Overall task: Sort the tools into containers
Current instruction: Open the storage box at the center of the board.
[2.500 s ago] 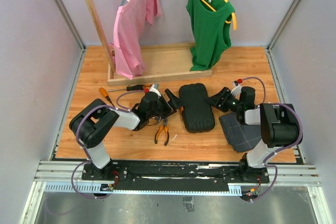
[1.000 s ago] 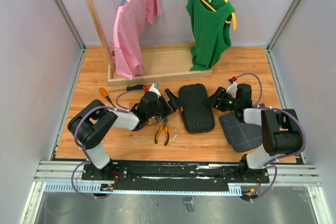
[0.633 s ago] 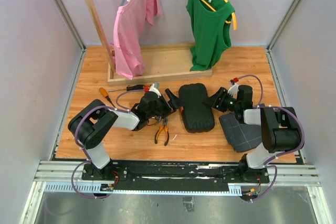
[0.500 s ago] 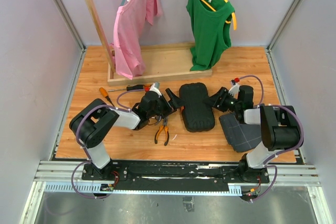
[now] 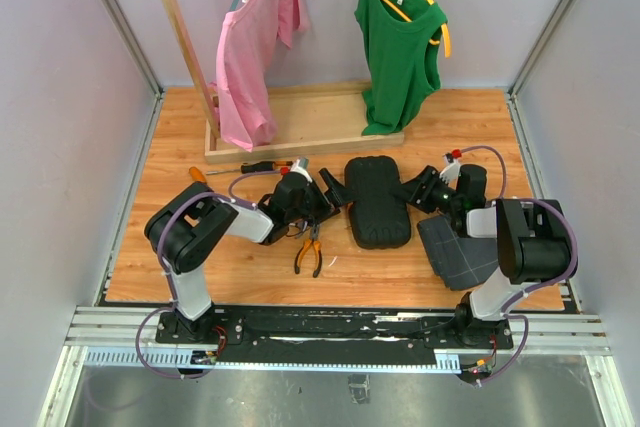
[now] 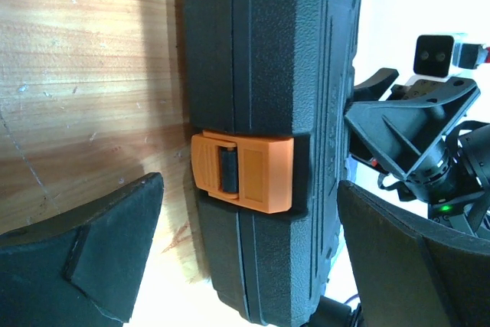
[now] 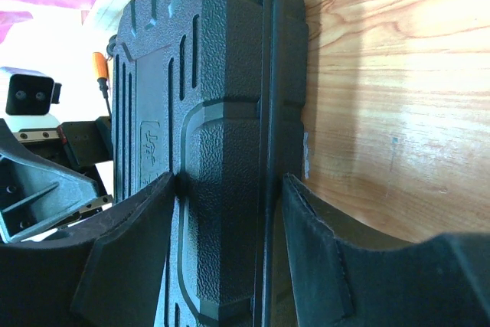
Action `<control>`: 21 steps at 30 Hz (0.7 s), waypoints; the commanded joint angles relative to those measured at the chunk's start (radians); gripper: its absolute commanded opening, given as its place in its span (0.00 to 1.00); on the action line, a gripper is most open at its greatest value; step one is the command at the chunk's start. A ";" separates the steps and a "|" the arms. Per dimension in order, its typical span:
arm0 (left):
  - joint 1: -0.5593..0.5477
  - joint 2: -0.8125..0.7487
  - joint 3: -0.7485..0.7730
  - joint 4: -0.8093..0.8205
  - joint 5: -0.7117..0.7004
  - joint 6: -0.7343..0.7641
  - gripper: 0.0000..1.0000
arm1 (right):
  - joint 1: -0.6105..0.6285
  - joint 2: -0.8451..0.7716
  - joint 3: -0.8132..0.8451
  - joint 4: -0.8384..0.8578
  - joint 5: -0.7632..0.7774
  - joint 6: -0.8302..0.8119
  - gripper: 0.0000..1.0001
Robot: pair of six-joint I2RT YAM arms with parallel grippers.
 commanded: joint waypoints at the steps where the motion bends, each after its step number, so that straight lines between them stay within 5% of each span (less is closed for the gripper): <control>1: -0.001 0.038 0.027 0.045 0.026 -0.026 0.99 | -0.038 0.062 -0.052 -0.134 0.107 -0.038 0.55; 21: -0.006 0.140 0.062 0.180 0.090 -0.097 0.95 | -0.048 0.087 -0.057 -0.112 0.089 -0.032 0.55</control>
